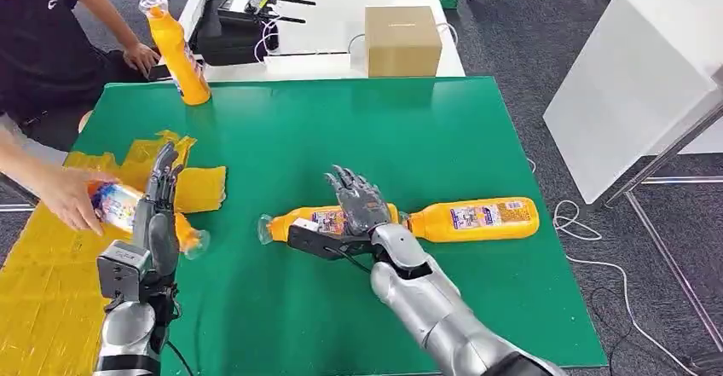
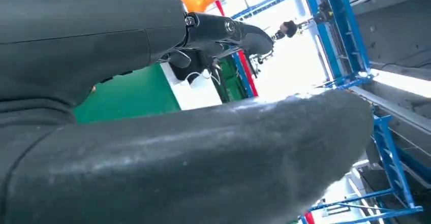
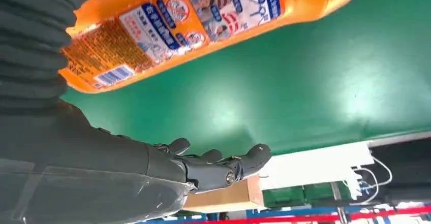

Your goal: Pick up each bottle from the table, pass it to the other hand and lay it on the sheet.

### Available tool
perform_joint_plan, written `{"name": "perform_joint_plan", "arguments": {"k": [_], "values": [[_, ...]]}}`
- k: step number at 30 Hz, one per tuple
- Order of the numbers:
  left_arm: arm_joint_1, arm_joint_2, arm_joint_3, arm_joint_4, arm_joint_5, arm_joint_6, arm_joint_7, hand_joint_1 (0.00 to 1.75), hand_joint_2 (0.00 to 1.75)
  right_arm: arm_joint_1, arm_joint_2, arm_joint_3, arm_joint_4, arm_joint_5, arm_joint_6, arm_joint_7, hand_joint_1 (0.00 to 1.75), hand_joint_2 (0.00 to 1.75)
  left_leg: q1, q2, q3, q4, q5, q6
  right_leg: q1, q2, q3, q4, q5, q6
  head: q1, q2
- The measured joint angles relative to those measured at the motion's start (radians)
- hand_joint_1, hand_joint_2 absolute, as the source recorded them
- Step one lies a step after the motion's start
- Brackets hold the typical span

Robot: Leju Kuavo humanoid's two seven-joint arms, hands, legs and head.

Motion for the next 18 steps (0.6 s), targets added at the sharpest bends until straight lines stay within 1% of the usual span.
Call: {"name": "perform_joint_plan", "arguments": {"k": [4, 6, 11, 13, 16, 17, 18], "values": [[0.000, -0.002, 0.000, -0.001, 0.013, -0.002, -0.001, 0.00, 0.00, -0.025, 0.012, 0.001, 0.072, 0.027, 0.066, 0.057, 0.00, 1.75, 0.000, 0.000, 0.000, 0.000, 0.000, 0.000, 0.000, 0.000, 0.000, 0.000, 0.000, 0.000, 0.000, 0.000], [-0.001, -0.002, 0.001, 0.000, 0.019, -0.003, -0.001, 0.00, 0.00, -0.040, 0.017, 0.002, 0.113, 0.034, 0.116, 0.090, 0.00, 1.75, 0.000, 0.000, 0.000, 0.000, 0.000, 0.000, 0.000, 0.000, 0.000, 0.000, 0.000, 0.000, 0.000, 0.000], [-0.033, -0.001, 0.001, 0.023, 0.045, -0.019, -0.001, 0.00, 0.00, -0.091, 0.022, 0.023, 0.209, 0.063, 0.338, 0.146, 0.00, 1.75, -0.001, 0.000, 0.003, 0.000, 0.000, 0.000, 0.000, 0.000, 0.001, 0.000, 0.000, 0.000, 0.000, 0.000], [-0.049, -0.001, 0.000, 0.038, 0.049, -0.019, -0.004, 0.00, 0.00, -0.111, 0.024, 0.046, 0.232, 0.093, 0.397, 0.170, 0.00, 1.75, -0.001, 0.000, 0.004, 0.000, 0.000, 0.000, 0.000, 0.000, 0.003, 0.000, 0.000, 0.000, 0.000, 0.000], [-0.056, -0.001, 0.000, 0.052, 0.058, -0.011, -0.004, 0.00, 0.00, -0.120, 0.024, 0.086, 0.255, 0.149, 0.412, 0.237, 0.00, 1.75, -0.001, 0.000, 0.005, 0.000, 0.000, 0.000, 0.000, 0.000, 0.005, 0.000, 0.000, 0.000, 0.000, 0.000], [-0.055, -0.001, 0.000, 0.052, 0.060, -0.010, -0.004, 0.00, 0.00, -0.121, 0.023, 0.098, 0.257, 0.164, 0.405, 0.260, 0.47, 1.75, -0.001, 0.000, 0.006, 0.000, 0.000, 0.000, 0.000, 0.000, 0.005, 0.000, 0.000, 0.000, 0.000, 0.000], [-0.053, -0.001, 0.001, 0.052, 0.063, -0.008, -0.004, 0.00, 0.00, -0.124, 0.022, 0.111, 0.258, 0.182, 0.398, 0.282, 0.47, 1.75, -0.001, 0.000, 0.006, 0.000, 0.000, 0.000, 0.000, 0.000, 0.006, 0.000, 0.000, 0.000, 0.000, 0.000]]}}
